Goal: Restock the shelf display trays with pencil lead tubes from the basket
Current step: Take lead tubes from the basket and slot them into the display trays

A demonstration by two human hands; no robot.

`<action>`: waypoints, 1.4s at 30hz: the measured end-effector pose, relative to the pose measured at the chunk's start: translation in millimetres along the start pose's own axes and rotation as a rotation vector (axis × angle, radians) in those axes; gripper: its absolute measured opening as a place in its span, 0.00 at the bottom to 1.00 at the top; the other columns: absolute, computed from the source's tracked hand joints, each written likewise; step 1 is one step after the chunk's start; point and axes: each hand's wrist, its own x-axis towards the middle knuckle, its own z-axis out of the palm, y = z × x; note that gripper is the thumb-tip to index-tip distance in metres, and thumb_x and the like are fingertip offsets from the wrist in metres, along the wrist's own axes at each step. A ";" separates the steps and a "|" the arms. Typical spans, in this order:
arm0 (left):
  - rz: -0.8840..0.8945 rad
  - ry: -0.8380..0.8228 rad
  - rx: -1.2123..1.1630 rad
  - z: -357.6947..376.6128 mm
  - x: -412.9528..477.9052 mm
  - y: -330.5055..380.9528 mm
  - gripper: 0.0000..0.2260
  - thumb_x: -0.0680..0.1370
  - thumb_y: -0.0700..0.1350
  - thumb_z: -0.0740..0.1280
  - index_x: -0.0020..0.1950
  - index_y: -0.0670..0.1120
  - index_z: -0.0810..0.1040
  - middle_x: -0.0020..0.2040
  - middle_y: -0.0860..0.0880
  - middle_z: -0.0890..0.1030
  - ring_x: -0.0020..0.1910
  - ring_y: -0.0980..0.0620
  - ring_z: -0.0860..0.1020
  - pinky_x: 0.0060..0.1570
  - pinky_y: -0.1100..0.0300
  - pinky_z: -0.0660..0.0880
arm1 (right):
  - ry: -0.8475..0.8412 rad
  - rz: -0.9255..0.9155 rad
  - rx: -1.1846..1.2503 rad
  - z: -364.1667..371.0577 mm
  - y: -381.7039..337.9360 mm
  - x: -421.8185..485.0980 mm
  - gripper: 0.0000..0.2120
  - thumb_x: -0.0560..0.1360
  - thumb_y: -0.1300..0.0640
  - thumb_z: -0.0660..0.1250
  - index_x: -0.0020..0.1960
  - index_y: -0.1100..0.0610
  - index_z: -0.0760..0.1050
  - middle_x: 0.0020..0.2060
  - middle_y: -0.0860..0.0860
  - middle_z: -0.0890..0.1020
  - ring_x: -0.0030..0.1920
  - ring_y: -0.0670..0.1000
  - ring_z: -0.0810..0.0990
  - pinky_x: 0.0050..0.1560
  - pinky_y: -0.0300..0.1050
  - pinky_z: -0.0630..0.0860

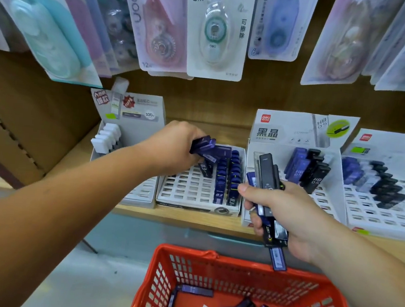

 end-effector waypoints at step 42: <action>-0.454 0.111 -1.309 34.3 -74.4 1.5 0.05 0.81 0.38 0.69 0.57 0.42 0.80 0.35 0.44 0.76 0.29 0.50 0.72 0.25 0.60 0.67 | -0.181 -0.087 -0.041 14.7 -5.9 -1.1 0.19 0.75 0.60 0.76 0.63 0.57 0.77 0.39 0.62 0.80 0.29 0.53 0.72 0.29 0.45 0.71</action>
